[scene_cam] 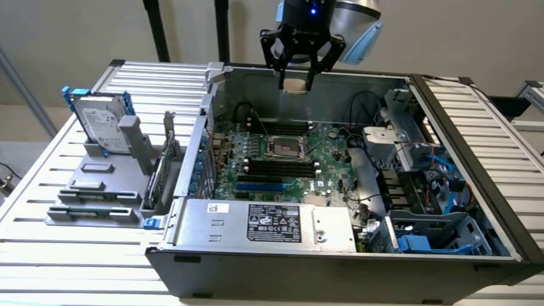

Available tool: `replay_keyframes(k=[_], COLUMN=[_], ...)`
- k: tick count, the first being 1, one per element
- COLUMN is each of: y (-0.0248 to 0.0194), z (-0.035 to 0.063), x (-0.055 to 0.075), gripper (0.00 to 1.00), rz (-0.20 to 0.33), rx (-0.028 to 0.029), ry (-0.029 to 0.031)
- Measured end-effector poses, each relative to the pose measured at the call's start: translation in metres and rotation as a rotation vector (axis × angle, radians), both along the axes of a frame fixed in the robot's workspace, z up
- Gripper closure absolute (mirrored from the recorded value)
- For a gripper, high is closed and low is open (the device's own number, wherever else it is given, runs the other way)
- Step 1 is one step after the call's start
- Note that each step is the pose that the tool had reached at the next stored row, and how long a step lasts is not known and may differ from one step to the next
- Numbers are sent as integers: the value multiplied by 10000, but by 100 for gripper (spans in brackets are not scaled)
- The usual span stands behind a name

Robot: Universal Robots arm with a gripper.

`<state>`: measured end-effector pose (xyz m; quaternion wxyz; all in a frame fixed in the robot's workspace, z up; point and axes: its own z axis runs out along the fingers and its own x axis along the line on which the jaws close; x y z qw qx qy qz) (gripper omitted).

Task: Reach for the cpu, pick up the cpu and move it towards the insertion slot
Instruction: 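Pick up the cpu and move it towards the insertion slot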

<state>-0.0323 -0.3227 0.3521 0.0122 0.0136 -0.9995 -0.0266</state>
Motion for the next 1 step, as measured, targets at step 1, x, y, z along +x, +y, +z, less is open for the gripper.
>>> replay_keyframes(k=[1], y=[0], z=[0], x=[0], gripper=[45], rz=[0], rx=[0], ry=[0])
